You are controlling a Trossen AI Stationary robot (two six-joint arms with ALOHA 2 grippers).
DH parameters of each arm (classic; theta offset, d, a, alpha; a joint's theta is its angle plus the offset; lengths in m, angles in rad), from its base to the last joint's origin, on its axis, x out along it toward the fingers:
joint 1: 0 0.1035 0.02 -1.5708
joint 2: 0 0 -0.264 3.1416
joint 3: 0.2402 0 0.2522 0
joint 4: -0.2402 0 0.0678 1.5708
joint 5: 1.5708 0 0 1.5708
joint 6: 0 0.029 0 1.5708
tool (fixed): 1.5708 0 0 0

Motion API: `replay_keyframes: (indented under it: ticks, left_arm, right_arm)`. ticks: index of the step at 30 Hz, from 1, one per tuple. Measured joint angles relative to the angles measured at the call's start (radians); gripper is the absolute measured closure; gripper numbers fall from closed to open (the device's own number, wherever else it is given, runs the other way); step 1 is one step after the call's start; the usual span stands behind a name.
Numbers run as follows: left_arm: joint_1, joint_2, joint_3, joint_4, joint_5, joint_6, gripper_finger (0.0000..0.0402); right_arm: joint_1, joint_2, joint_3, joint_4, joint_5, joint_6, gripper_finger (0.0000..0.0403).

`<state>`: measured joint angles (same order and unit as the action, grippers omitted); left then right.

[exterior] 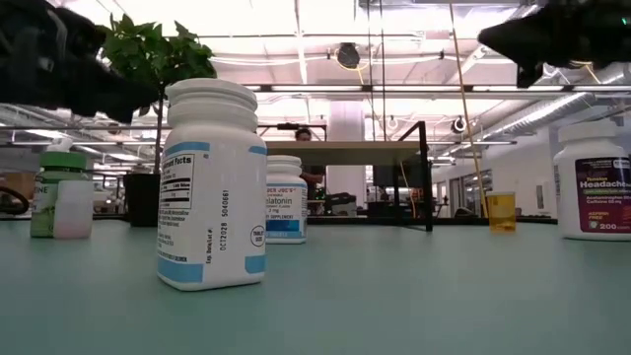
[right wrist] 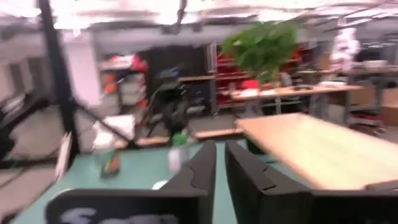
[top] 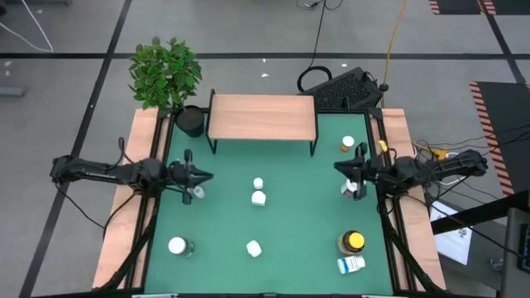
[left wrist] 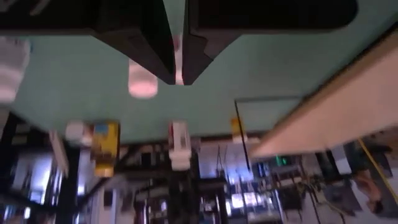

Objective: Pick and place medicine bottles onto shelf by color
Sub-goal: Put the red and white pill bottle on the shelf

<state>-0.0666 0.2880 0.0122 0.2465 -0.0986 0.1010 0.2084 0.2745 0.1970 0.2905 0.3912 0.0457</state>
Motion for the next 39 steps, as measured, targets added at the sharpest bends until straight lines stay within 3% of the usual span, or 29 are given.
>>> replay_keyframes:
  ticks: [5,8,12,17,20,25,30,35,39]
  left_arm:
    - [0.0,0.0,0.0,0.112,0.0,-0.002,0.0371]
    - [0.0,0.0,0.0,0.155,-0.007,0.021,0.0371]
    - [0.0,0.0,0.0,0.259,-0.008,0.052,0.0371]
    - [0.001,0.0,0.0,0.361,-0.042,0.063,0.0371]
    - [0.001,0.0,0.0,0.368,-0.095,0.177,0.0371]
    - [0.001,0.0,0.0,0.326,-0.229,0.313,0.0371]
    - [0.001,0.0,0.0,0.305,-0.345,0.316,0.0371]
    - [0.001,0.0,0.0,0.247,-0.353,0.293,0.0371]
    - [0.001,0.0,0.0,0.173,-0.37,0.217,0.0371]
  right_arm:
    - [-0.005,0.104,0.175,-0.199,0.073,0.081,0.0299]
    - [-0.02,0.17,0.327,-0.462,0.158,0.177,0.0262]
    - [-0.053,0.268,0.519,-0.822,0.181,0.338,0.022]
    - [-0.089,0.356,0.698,-1.113,0.044,0.43,0.0192]
    - [-0.097,0.387,0.757,-1.23,-0.081,0.434,0.0185]
    - [-0.098,0.412,0.78,-1.399,-0.182,0.45,0.0182]
    - [-0.098,0.448,0.761,-1.56,-0.185,0.451,0.0182]
    - [-0.098,0.476,0.751,-1.532,-0.187,0.417,0.0179]
    - [-0.101,0.5,0.751,-1.437,-0.182,0.307,0.0154]
